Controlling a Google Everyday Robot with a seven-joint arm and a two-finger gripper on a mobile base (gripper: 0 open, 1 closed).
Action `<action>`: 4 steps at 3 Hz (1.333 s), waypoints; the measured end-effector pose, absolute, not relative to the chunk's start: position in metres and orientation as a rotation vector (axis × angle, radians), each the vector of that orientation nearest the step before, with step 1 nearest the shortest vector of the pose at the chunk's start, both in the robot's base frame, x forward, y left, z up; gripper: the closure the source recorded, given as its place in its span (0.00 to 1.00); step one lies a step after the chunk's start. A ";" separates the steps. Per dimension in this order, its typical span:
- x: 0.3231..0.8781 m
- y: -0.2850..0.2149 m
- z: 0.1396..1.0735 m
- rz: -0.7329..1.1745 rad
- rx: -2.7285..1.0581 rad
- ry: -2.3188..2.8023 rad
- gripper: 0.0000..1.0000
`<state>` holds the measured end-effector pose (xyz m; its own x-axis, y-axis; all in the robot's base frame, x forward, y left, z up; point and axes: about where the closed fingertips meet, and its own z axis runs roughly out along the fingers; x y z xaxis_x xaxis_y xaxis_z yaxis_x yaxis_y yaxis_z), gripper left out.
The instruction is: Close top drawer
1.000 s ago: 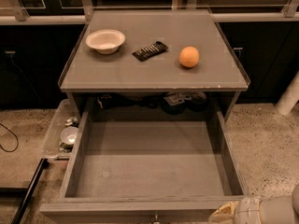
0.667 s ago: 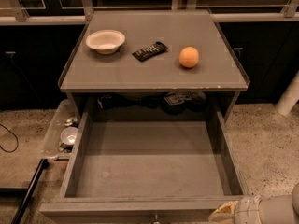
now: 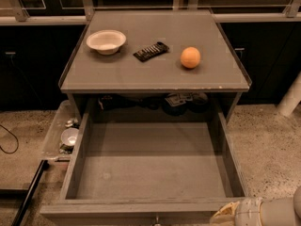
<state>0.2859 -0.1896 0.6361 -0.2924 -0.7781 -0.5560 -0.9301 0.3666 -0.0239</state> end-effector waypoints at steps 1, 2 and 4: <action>0.301 -0.191 0.635 0.399 -1.469 2.130 0.38; 0.340 -0.196 0.632 0.349 -1.465 2.072 0.60; 0.417 -0.224 0.641 0.267 -1.480 1.957 1.00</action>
Offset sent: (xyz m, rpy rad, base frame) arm 0.1200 -0.0171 -0.0082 0.0233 -0.2052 -0.0057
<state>0.4175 -0.2239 0.6411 -0.1411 -0.7798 -0.6099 -0.9145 0.3386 -0.2213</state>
